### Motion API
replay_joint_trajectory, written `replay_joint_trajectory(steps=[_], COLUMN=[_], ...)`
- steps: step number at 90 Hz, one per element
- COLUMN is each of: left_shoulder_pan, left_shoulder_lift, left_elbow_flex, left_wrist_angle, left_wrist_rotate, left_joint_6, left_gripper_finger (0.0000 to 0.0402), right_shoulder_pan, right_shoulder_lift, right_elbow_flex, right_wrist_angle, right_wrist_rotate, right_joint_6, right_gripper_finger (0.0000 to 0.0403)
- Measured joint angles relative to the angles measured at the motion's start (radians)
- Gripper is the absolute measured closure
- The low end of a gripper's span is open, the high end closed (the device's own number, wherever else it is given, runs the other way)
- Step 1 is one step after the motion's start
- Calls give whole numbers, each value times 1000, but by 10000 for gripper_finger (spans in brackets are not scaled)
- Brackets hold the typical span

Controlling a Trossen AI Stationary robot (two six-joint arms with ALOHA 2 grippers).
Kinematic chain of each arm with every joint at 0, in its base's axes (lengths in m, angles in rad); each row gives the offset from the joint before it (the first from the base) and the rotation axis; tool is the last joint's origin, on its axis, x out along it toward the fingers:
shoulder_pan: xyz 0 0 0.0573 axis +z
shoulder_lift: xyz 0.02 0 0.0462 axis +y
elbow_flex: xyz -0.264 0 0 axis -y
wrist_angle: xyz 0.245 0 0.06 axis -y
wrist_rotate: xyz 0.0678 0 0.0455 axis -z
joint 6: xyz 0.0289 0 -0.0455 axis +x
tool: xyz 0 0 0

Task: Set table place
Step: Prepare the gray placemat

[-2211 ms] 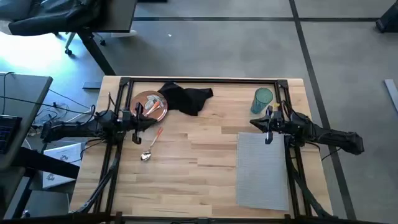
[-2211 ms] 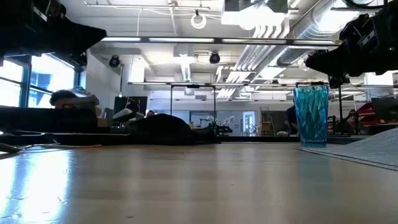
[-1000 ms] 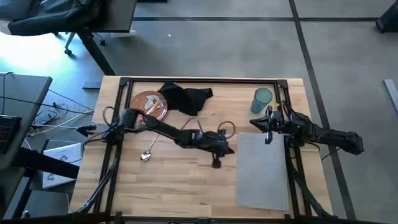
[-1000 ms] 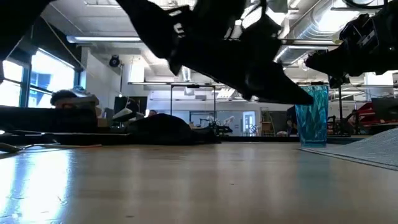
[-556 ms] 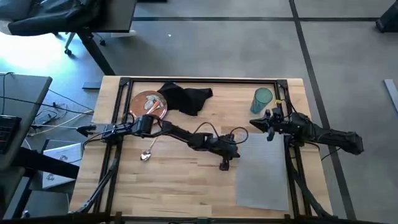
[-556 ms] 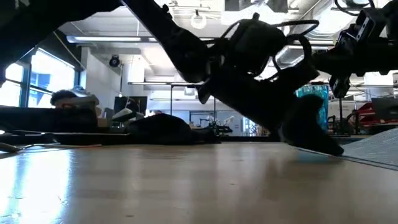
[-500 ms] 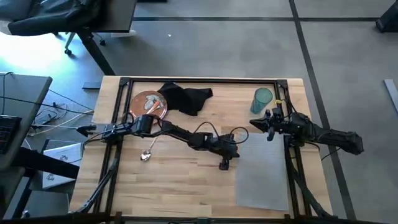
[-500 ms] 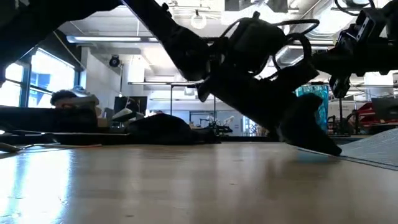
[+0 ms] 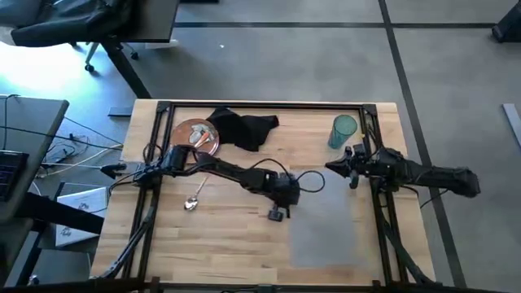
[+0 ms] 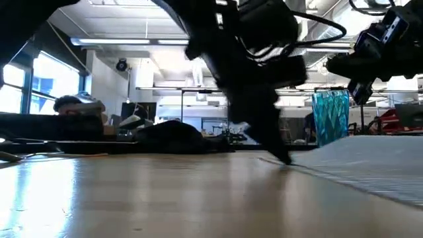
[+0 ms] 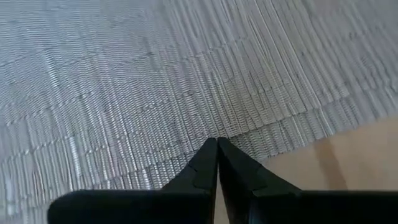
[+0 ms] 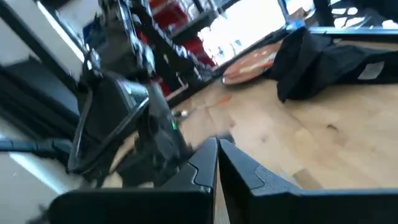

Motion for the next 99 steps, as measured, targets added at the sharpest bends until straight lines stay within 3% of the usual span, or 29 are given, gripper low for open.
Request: replay_joint_trajectory(steps=[25,44,61,99], left_shoulder_pan=[-12,-21,-8,-11], left_shoulder_lift=[-127,-292,-334,-326], left_elbow_flex=[-223,-434,-597,-645], left_wrist_angle=[42,226,435,591], left_wrist_rotate=[-43,-93,-89,-124], left_joint_6=[-79,-185,-292,-315], left_gripper_finger=[401,402,401,402], right_shoulder_pan=[107,183,250,276], right_shoulder_lift=[316,626,913,1477], right_elbow_flex=[109,245,400,782], right_wrist_angle=[7,8,9,30], right_wrist_rotate=[75,89,160,173], right_joint_6=[-131,-212,-279,-336], right_gripper_finger=[403,403,403,403])
